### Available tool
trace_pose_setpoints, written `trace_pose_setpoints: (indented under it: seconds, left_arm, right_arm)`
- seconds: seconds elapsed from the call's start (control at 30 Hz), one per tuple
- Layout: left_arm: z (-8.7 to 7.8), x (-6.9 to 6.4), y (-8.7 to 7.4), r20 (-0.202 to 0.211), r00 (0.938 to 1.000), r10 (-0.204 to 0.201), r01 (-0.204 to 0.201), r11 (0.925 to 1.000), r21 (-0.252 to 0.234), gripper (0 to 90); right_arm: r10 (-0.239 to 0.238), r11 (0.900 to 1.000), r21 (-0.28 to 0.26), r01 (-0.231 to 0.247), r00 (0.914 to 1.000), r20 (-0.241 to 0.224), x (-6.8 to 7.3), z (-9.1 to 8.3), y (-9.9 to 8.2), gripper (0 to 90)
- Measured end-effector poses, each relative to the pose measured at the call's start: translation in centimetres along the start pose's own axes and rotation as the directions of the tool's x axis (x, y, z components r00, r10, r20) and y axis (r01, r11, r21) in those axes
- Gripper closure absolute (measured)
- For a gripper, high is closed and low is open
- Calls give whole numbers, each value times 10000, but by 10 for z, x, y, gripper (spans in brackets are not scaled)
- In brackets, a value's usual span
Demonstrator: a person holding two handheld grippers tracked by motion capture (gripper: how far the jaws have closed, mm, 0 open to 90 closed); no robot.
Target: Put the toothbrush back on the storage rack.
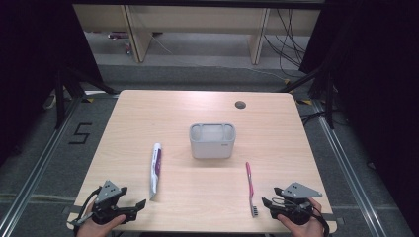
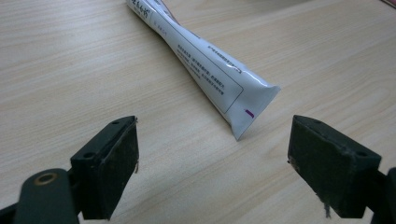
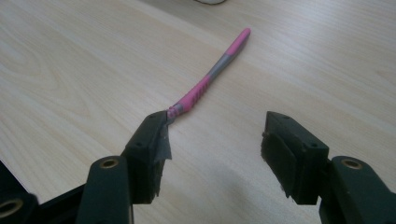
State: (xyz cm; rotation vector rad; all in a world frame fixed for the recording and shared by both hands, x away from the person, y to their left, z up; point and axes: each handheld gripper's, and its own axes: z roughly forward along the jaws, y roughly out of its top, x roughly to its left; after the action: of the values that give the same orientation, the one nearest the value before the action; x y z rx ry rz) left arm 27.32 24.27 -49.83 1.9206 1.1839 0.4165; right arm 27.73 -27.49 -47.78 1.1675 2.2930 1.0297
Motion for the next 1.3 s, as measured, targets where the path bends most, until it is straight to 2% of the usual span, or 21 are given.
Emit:
trace_pose_setpoints:
  seconds: [0.17,0.27,0.3,0.43,0.47,0.5,0.53,0.57,0.6,0.63,0.7,0.73,0.87,0.9,1.0,1.07,1.13,1.17,1.3]
  left_arm:
    - [0,0,0,-8,10000,-1,1,10000,-8,159]
    - [0,0,0,-17,10000,-18,18,10000,-27,159]
    - [0,0,0,-17,10000,-18,18,10000,-26,159]
    - [0,0,0,-10,10000,24,-24,10000,5,159]
    - [0,0,0,-3,10000,22,-22,10000,1,159]
    - [0,0,0,-9,10000,33,-33,10000,14,159]
    - [0,0,0,-16,10000,30,-30,10000,5,159]
    - [0,0,0,-20,10000,34,-34,10000,10,159]
    - [0,0,0,-26,10000,29,-29,10000,-1,159]
    - [0,0,0,-34,10000,17,-17,10000,-16,159]
    - [0,0,0,-41,10000,12,-12,10000,-21,160]
    - [0,0,0,-46,10000,9,-9,10000,-25,159]
    - [0,0,0,-36,10000,10,-10,10000,-31,159]
    - [0,0,0,-46,10000,8,-8,10000,-36,159]
    - [0,0,0,-30,10000,40,-40,10000,6,160]
    - [0,0,0,-29,10000,38,-38,10000,5,160]
    - [0,0,0,-28,10000,35,-35,10000,11,160]
    - [0,0,0,-28,10000,37,-37,10000,6,160]
    - [0,0,0,-26,10000,38,-38,10000,15,160]
  right_arm:
    - [141,9999,91,-139,9997,-204,2,0,1,420]
    - [52,10000,78,-51,9997,-220,3,0,1,421]
    - [180,9998,77,-179,9997,-142,4,-1,1,423]
    - [212,9998,71,-211,9996,-163,6,0,1,423]
    - [-104,9999,-15,103,9998,-188,5,0,2,429]
    - [87,10000,36,-86,9993,-371,6,1,2,432]
    - [32,10000,18,-32,9993,-361,7,1,2,435]
    - [342,9993,166,-336,9988,-359,10,-1,3,437]
    - [409,9990,171,-403,9985,-360,11,-1,3,442]
    - [52,10000,9,-51,9994,-340,9,0,3,457]
    - [4,10000,6,-4,9990,-451,11,0,4,466]
    - [-177,9998,-4,177,9981,-595,12,0,5,490]
    - [-116,9999,9,116,9981,-602,18,0,7,528]
    - [-686,9976,-177,676,9955,-658,16,1,8,557]
    - [-610,9981,-177,598,9946,-837,19,1,9,639]
    - [-702,9974,-190,688,9935,-895,20,0,9,656]
    - [-674,9977,-69,670,9929,-978,23,0,10,751]
    - [-909,9959,-111,902,9913,-952,22,0,11,773]
    - [-1172,9930,21,1178,9894,-861,22,3,10,823]
